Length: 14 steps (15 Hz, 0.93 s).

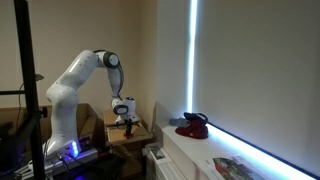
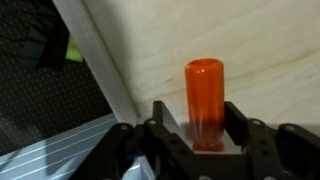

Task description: Put the screwdriver in the drawer

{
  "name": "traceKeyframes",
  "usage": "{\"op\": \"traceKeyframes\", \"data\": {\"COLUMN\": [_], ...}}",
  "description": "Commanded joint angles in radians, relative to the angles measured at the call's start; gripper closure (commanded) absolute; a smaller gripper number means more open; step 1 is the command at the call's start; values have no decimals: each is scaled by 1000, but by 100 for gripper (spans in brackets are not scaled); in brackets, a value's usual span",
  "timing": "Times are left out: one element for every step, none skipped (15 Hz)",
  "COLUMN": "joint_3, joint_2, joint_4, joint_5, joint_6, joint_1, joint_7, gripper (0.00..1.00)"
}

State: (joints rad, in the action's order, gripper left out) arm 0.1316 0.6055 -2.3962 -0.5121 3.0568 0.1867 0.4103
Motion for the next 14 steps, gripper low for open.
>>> {"op": "traceKeyframes", "data": {"joint_3": [-114,-144,-185,-197,-237,-265,-320,-353,-371,-342,-283,-236,-229,-203], "joint_2": [-87,-122,-170,-217,-273,-319,-376,-433,-493,-560,-620,-658,-547,-599], "joint_4": [-45,-51,-74,-82,-103,-120,-138,-153,-163,-173,-180,-181,-130,-139], "joint_5": [64,101,134,162,199,236,310,396,483,531,505,441,485,467], "joint_6": [-100,-154,-195,-221,-223,-235,-272,-308,-372,-437,-490,-536,-468,-511], "joint_1": [-195,-235,-296,-321,-375,-416,-472,-500,-511,-485,-434,-405,-388,-371], "joint_7": [68,76,111,116,154,191,259,311,381,405,364,308,371,352], "gripper": [6,2,0,0,0,0,0,0,0,0,0,0,0,0]}}
